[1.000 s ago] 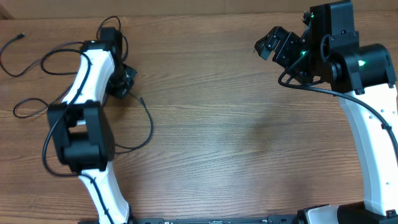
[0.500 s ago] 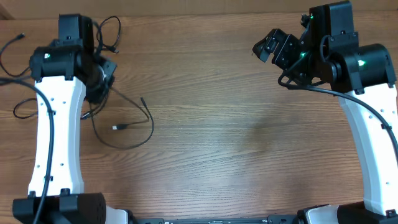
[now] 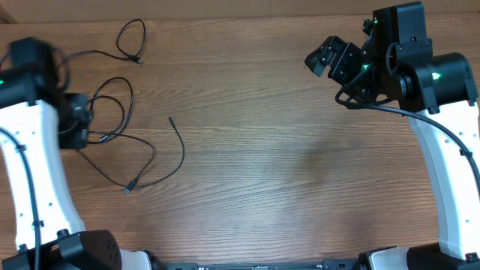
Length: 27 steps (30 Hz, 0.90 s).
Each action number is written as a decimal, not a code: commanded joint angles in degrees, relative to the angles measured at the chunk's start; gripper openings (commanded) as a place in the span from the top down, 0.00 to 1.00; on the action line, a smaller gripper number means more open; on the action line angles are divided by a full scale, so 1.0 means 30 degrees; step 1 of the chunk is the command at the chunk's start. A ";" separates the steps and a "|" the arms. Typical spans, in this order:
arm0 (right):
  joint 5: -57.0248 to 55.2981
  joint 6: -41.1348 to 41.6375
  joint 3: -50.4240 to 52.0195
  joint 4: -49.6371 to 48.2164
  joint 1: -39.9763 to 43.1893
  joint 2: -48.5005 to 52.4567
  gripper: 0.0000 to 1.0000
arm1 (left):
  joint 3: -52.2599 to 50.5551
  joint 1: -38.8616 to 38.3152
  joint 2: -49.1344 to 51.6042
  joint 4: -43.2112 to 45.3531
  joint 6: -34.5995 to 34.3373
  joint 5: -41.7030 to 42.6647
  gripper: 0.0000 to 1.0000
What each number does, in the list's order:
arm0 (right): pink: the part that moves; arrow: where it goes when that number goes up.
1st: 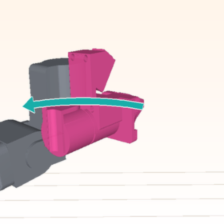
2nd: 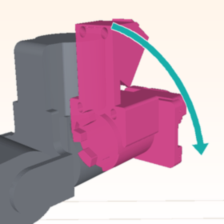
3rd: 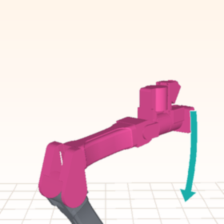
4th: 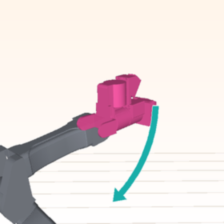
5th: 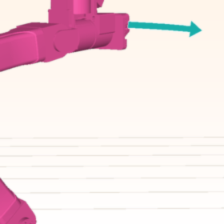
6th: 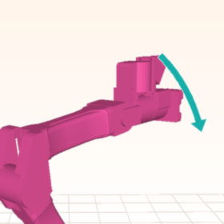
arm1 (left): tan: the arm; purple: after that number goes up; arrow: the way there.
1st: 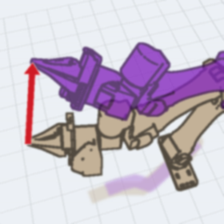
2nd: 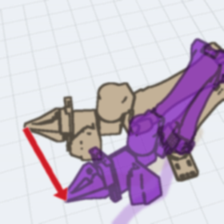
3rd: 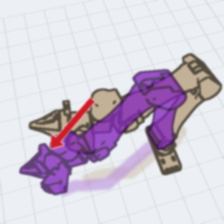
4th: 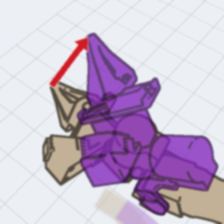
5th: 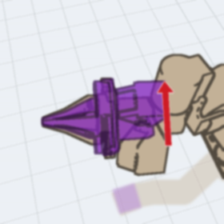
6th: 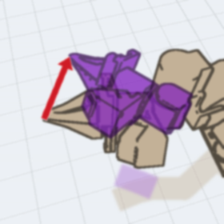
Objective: Untangle cables
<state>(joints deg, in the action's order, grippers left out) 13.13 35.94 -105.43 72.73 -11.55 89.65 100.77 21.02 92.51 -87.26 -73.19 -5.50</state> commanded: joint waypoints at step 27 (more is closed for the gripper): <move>-0.0080 -0.0146 -0.0474 0.0342 0.0051 0.0036 0.00 | -0.3840 0.8531 0.2193 0.8007 -0.0532 -0.9435 0.95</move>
<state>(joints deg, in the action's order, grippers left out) 13.10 35.97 -105.43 73.52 -11.57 89.62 89.71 46.28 95.29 -63.96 -73.84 -25.34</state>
